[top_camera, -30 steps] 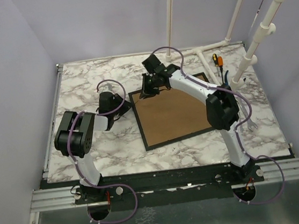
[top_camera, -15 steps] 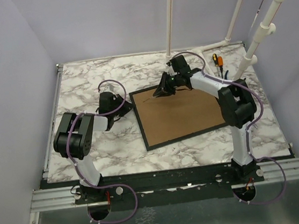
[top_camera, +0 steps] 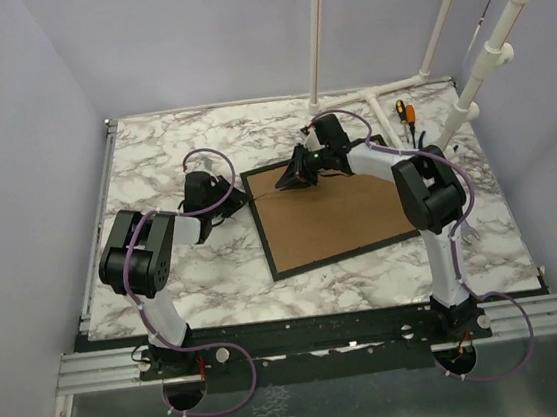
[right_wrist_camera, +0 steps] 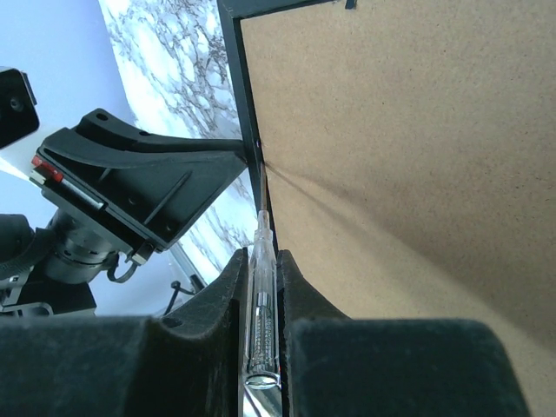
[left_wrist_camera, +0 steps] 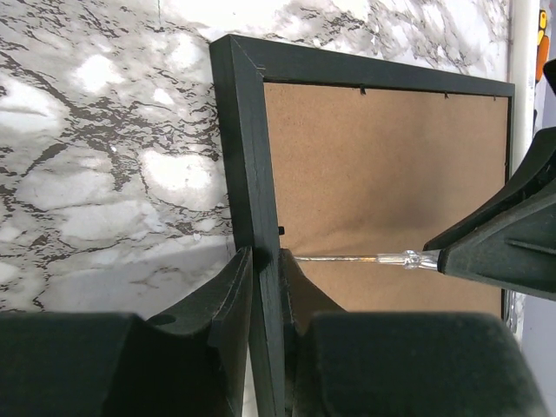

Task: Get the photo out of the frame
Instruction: Release the photo frame item from the photo frame.

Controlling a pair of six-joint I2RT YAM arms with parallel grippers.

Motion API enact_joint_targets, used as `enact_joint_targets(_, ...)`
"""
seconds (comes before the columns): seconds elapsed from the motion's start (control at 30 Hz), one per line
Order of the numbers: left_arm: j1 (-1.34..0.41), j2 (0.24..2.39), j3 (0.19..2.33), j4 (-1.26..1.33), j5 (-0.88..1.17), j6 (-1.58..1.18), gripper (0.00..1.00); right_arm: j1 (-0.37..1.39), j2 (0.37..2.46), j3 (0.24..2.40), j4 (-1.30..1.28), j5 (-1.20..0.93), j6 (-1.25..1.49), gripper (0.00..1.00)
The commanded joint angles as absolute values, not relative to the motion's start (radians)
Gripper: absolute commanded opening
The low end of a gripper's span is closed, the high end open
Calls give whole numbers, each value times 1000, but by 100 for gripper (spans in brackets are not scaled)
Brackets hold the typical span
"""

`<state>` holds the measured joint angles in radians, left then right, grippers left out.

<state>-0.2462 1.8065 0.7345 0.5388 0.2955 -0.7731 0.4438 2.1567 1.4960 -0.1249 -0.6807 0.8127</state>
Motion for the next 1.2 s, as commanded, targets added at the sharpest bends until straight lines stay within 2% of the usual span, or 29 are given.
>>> enact_joint_targets(0.0, -255, 1796, 736, 545, 326, -765, 19, 443, 2180, 1486, -89, -716, 831, 1)
enact_joint_targets(1.17, -255, 1810, 749, 545, 330, -764, 17, 422, 2224, 1545, -120, -712, 839, 1)
